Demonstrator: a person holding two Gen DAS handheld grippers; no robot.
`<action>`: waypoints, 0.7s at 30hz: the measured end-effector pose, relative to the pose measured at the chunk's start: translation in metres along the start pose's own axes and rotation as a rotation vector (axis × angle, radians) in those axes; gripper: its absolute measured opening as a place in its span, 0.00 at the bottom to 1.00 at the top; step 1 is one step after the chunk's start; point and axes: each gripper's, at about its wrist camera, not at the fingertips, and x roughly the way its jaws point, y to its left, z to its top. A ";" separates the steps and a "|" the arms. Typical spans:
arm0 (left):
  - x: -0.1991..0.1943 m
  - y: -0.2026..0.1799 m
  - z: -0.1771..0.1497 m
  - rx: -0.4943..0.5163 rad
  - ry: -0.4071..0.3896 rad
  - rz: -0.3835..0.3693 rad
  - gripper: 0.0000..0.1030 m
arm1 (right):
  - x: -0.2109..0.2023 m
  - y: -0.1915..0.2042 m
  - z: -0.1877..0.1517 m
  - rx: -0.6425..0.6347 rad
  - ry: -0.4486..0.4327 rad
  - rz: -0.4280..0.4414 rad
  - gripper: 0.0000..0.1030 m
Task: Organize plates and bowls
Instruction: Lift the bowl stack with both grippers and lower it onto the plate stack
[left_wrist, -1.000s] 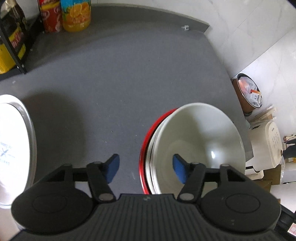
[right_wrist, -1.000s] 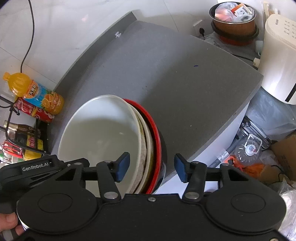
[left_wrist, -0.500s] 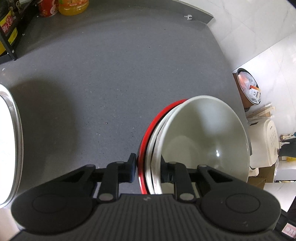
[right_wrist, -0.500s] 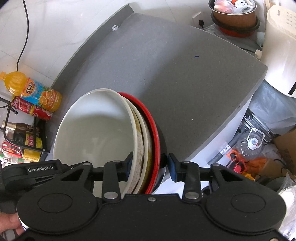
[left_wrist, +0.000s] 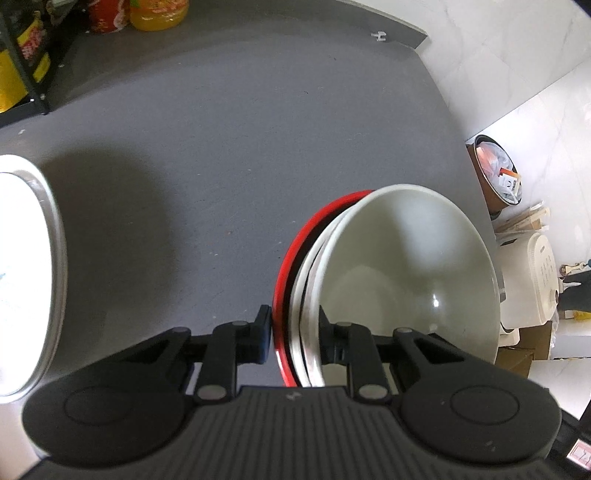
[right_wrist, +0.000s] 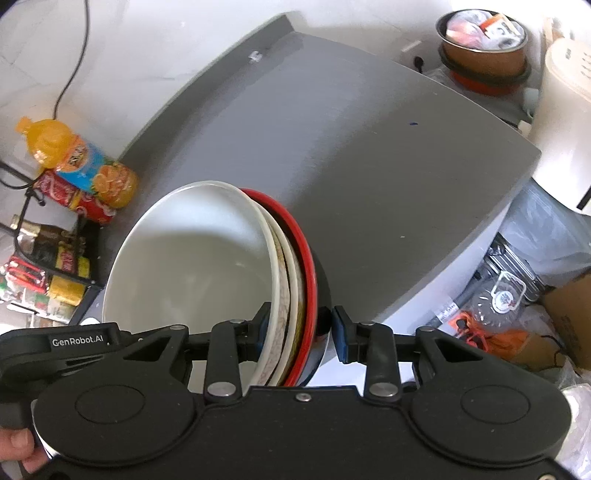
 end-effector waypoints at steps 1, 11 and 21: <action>-0.004 0.002 -0.001 -0.001 -0.008 0.000 0.20 | -0.002 0.002 0.000 -0.006 -0.002 0.006 0.31; -0.051 0.031 -0.020 -0.042 -0.088 0.019 0.20 | -0.019 0.044 -0.018 -0.095 0.001 0.074 0.31; -0.099 0.089 -0.054 -0.155 -0.124 0.074 0.20 | -0.024 0.093 -0.050 -0.193 0.074 0.138 0.31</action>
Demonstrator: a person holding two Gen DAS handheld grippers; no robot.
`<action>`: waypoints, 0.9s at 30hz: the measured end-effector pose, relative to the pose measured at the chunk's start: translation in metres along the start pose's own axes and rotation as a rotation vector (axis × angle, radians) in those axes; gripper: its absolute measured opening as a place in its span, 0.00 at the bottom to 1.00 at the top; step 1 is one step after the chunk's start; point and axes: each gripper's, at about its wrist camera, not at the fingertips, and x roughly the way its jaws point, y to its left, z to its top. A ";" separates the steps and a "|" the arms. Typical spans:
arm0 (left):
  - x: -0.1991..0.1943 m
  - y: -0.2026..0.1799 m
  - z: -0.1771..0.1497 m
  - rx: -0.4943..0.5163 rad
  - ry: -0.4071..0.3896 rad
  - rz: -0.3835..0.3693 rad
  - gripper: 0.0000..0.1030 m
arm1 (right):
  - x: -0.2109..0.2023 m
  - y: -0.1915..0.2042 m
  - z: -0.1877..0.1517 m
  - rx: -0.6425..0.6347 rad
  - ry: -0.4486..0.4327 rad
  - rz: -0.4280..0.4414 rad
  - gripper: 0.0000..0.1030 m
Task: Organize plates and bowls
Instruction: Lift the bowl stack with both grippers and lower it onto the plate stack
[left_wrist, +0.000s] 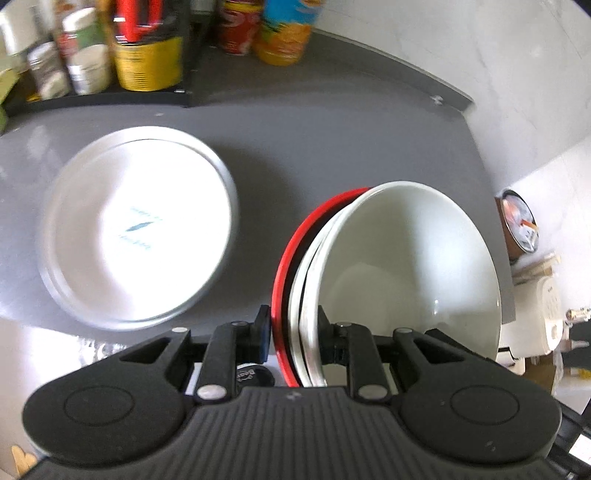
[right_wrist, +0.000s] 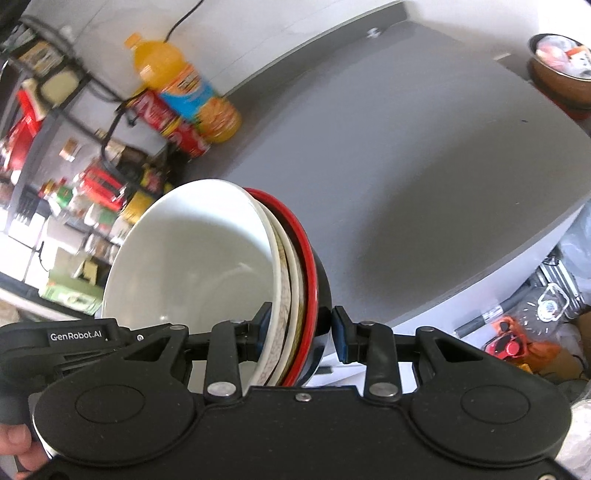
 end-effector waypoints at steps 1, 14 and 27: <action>-0.005 0.005 -0.002 -0.010 -0.005 0.005 0.20 | -0.001 0.006 -0.002 -0.007 0.002 0.007 0.31; -0.049 0.060 -0.001 -0.102 -0.071 0.027 0.20 | 0.006 0.065 0.002 -0.131 0.021 0.044 0.31; -0.044 0.129 0.034 -0.175 -0.054 0.023 0.20 | 0.059 0.132 0.014 -0.184 0.080 0.034 0.31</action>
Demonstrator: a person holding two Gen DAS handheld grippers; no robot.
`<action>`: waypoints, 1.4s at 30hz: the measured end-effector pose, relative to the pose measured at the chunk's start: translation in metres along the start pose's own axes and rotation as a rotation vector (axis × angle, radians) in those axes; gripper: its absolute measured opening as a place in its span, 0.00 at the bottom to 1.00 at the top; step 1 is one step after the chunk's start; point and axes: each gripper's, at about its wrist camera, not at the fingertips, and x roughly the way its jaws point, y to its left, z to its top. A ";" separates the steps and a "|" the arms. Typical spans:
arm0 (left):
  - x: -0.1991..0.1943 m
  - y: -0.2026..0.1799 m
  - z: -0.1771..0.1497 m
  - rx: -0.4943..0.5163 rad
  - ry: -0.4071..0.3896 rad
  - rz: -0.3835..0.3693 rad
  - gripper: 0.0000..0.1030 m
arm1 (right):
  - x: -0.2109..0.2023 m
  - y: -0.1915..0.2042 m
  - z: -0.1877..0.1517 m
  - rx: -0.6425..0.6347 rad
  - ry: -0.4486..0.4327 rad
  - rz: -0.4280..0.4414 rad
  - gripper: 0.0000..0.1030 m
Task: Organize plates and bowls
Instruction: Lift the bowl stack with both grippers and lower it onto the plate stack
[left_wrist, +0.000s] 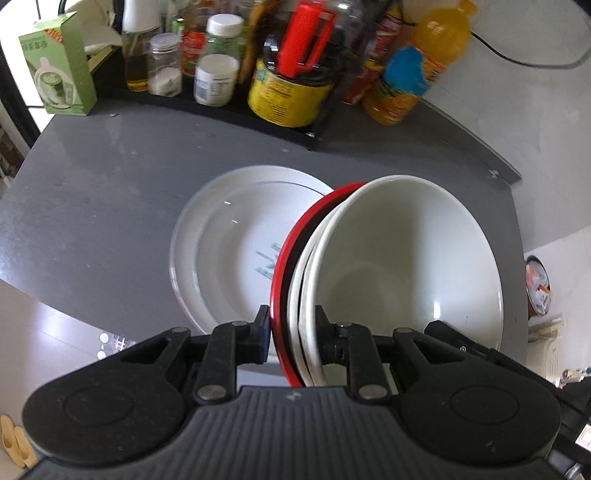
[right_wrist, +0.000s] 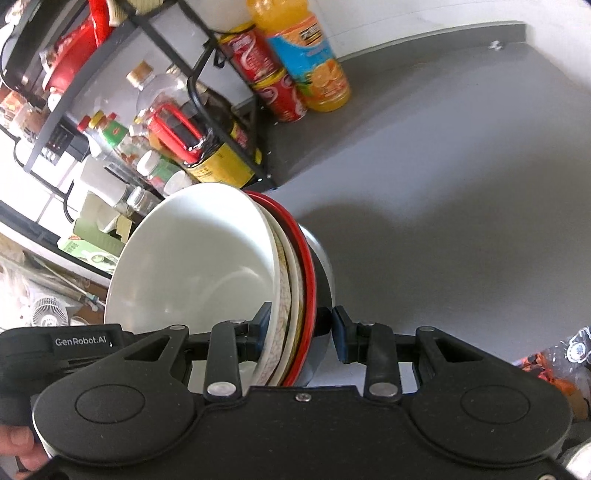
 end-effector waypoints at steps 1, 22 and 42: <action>0.001 0.006 0.005 -0.008 0.003 0.001 0.20 | 0.005 0.003 0.002 0.005 0.005 0.001 0.31; 0.050 0.038 0.074 0.077 0.101 0.000 0.20 | 0.060 0.013 0.008 0.127 0.057 -0.080 0.31; 0.063 0.036 0.077 0.249 0.166 -0.025 0.21 | 0.063 0.021 -0.006 0.170 -0.003 -0.137 0.32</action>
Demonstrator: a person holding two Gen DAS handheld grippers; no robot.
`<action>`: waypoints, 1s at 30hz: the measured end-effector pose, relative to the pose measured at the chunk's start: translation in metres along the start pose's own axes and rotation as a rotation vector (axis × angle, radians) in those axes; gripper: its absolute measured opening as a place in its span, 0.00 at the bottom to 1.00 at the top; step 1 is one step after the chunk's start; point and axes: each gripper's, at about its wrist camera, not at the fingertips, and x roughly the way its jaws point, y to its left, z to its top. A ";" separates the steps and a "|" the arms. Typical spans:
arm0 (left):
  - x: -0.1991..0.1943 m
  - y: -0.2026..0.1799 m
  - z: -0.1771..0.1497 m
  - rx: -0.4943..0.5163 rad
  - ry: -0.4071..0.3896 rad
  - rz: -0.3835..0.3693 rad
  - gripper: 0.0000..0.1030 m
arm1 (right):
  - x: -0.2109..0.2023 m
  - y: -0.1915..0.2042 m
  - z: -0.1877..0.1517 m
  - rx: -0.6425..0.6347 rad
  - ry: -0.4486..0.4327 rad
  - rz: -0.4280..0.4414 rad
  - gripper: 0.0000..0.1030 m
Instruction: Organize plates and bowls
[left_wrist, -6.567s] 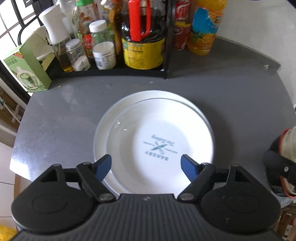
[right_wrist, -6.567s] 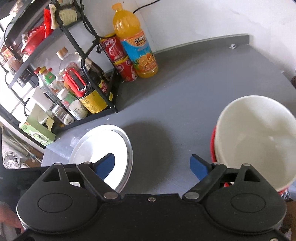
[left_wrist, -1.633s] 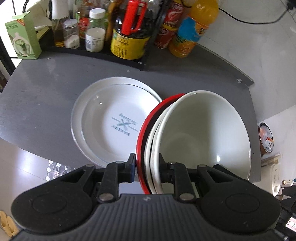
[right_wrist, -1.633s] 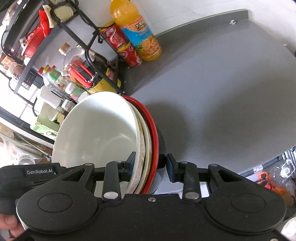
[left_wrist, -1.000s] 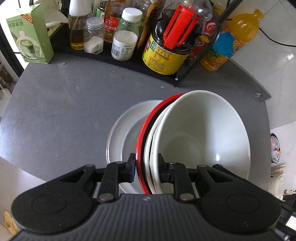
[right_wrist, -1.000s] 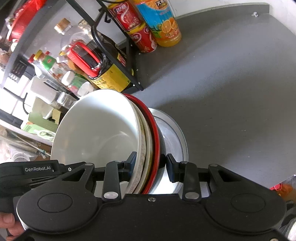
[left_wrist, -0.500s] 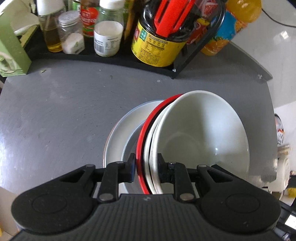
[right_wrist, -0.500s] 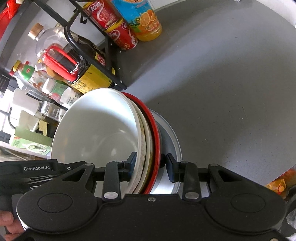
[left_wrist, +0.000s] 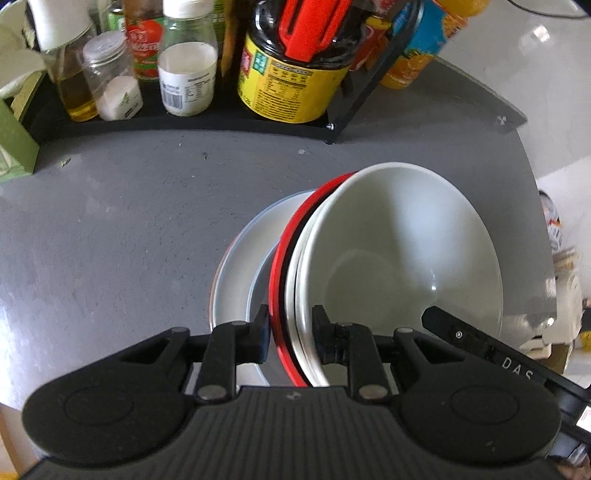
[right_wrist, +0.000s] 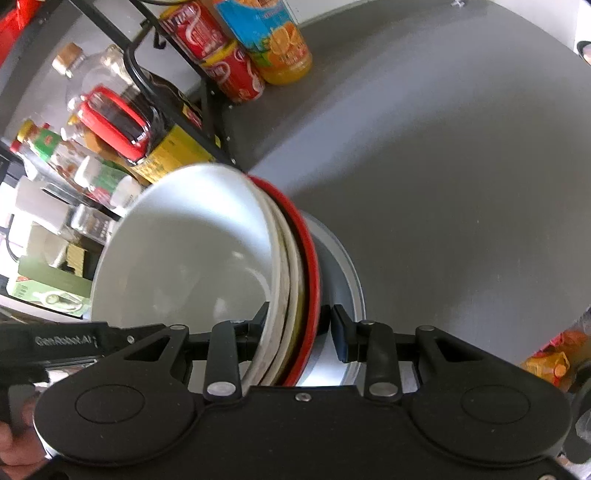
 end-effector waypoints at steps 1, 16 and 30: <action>0.001 -0.001 0.000 0.014 0.001 0.004 0.21 | 0.000 0.001 -0.002 0.002 -0.005 -0.004 0.32; -0.010 -0.005 -0.014 0.047 -0.022 0.033 0.48 | -0.053 0.000 -0.015 0.022 -0.093 0.061 0.65; -0.070 -0.026 -0.071 0.009 -0.159 0.051 0.84 | -0.130 -0.029 -0.066 -0.023 -0.174 0.062 0.93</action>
